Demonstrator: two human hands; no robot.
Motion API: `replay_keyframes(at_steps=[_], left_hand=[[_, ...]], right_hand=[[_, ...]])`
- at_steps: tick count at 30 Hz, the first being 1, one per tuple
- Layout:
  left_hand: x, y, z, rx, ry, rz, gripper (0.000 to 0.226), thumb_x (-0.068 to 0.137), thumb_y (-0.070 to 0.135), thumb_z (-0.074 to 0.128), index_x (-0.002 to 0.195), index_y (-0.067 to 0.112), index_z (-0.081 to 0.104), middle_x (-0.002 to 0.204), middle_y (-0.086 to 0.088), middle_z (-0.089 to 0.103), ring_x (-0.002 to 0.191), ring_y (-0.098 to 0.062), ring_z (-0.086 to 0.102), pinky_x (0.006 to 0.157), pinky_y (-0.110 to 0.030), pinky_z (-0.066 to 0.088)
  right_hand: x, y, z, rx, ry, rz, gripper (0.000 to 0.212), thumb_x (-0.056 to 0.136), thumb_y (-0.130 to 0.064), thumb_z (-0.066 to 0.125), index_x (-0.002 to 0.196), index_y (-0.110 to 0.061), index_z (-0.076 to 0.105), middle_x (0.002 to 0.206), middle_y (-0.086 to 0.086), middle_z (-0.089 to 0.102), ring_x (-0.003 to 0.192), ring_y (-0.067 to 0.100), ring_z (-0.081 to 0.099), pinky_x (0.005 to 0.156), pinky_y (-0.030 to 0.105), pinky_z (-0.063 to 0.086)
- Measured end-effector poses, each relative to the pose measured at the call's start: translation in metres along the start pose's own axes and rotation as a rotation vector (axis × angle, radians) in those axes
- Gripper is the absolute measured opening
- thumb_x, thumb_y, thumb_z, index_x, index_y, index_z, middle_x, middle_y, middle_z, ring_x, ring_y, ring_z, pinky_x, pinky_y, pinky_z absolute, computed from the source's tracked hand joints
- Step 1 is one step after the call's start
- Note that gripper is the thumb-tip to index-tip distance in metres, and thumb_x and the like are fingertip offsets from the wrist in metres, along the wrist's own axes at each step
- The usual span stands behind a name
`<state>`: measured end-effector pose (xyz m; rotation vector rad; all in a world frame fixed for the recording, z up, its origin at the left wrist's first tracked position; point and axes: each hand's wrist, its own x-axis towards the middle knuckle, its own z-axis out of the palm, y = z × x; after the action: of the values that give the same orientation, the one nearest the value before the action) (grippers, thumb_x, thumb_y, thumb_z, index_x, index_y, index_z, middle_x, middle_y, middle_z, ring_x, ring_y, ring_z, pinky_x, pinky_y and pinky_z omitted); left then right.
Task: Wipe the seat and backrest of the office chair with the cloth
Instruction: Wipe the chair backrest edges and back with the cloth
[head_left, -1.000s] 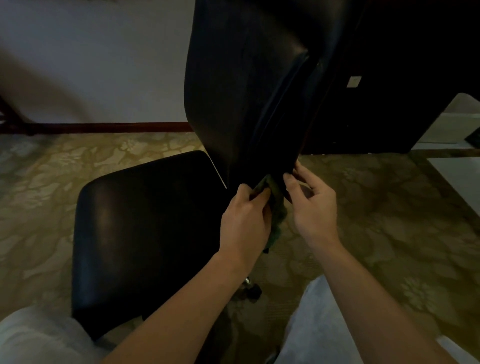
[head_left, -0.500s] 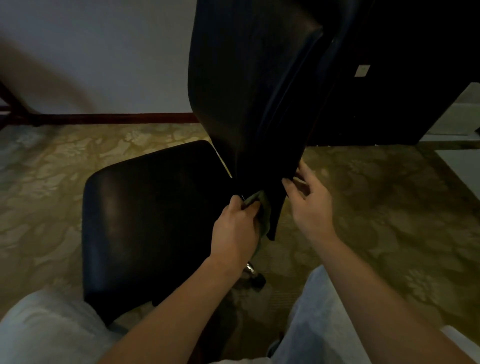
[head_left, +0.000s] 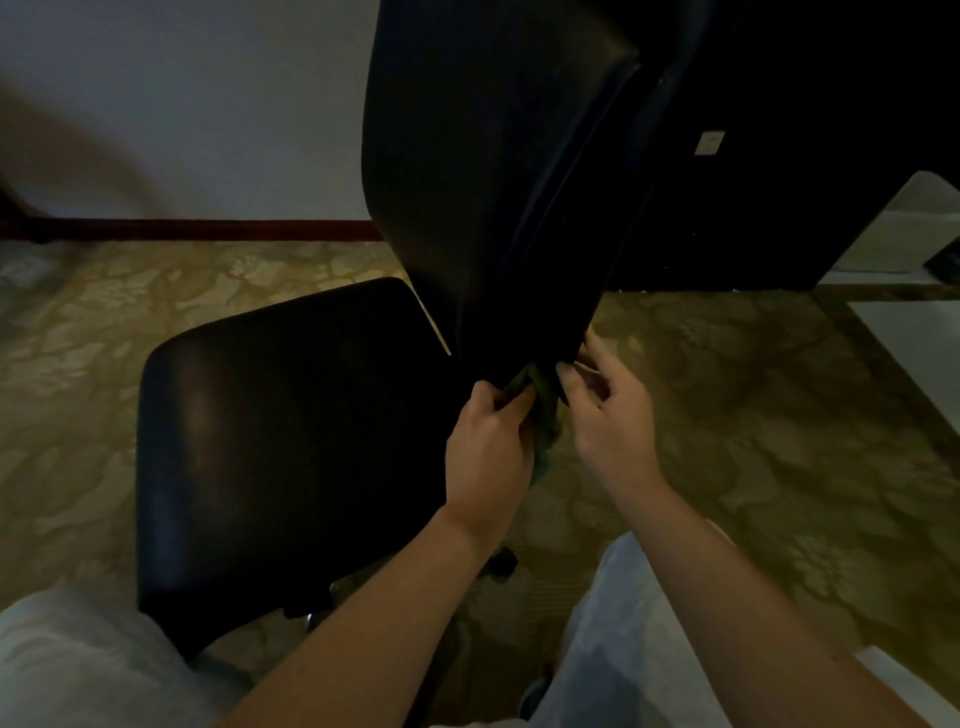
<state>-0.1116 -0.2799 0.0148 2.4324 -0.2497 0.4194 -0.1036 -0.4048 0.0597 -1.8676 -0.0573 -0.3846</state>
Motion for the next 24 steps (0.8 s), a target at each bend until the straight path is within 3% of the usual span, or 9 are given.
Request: replay_keyframes(at_steps=[4,7,10,14,19,24], left_hand=[[-0.004,-0.014,0.007,0.178,-0.189,0.007,0.03,0.098,0.023,0.059,0.127,0.022,0.066,0.12,-0.006,0.052,0.1,-0.027,0.058,0.077,-0.033,0.055],[-0.012,-0.028,0.002,0.266,-0.32,-0.011,0.038,0.102,0.022,0.051,0.139,0.027,0.054,0.131,-0.005,0.046,0.111,-0.025,0.053,0.087,-0.033,0.053],[-0.023,-0.04,-0.007,0.288,-0.365,-0.011,0.042,0.103,0.025,0.048,0.145,0.03,0.048,0.133,-0.003,0.044,0.112,-0.022,0.053,0.087,-0.03,0.052],[-0.026,-0.04,-0.019,0.205,-0.295,0.002,0.044,0.103,0.027,0.049,0.147,0.027,0.047,0.129,-0.004,0.045,0.111,-0.023,0.053,0.089,-0.035,0.054],[-0.005,-0.02,-0.013,0.163,-0.127,0.091,0.037,0.101,0.024,0.056,0.137,0.019,0.059,0.12,-0.008,0.054,0.098,-0.026,0.06,0.074,-0.04,0.059],[-0.001,-0.023,0.004,0.161,-0.094,0.107,0.033,0.099,0.027,0.054,0.13,0.018,0.064,0.113,-0.006,0.057,0.092,-0.025,0.06,0.069,-0.04,0.058]], right_hand=[[0.001,0.007,0.001,-0.031,0.009,0.005,0.046,0.1,-0.015,0.057,0.144,-0.028,0.049,0.122,-0.017,0.064,0.112,-0.005,0.06,0.094,0.02,0.051],[0.003,0.012,0.002,-0.067,0.02,-0.005,0.049,0.1,-0.016,0.058,0.147,-0.022,0.046,0.122,-0.014,0.064,0.111,-0.004,0.06,0.092,0.015,0.05],[0.003,0.018,0.004,-0.077,0.03,0.001,0.05,0.099,-0.019,0.059,0.147,-0.024,0.046,0.121,-0.013,0.065,0.111,-0.001,0.06,0.091,0.014,0.049],[-0.005,0.03,0.008,-0.064,0.007,0.053,0.045,0.1,-0.025,0.058,0.144,-0.026,0.05,0.121,-0.01,0.064,0.111,0.0,0.06,0.09,0.015,0.05],[-0.006,0.033,0.01,-0.022,0.029,0.09,0.04,0.099,-0.024,0.06,0.139,-0.026,0.055,0.122,-0.01,0.065,0.111,-0.004,0.059,0.089,0.01,0.048],[-0.006,0.034,0.01,0.033,0.024,0.133,0.04,0.1,-0.028,0.059,0.139,-0.029,0.055,0.126,-0.01,0.063,0.114,-0.003,0.059,0.092,0.015,0.05]])
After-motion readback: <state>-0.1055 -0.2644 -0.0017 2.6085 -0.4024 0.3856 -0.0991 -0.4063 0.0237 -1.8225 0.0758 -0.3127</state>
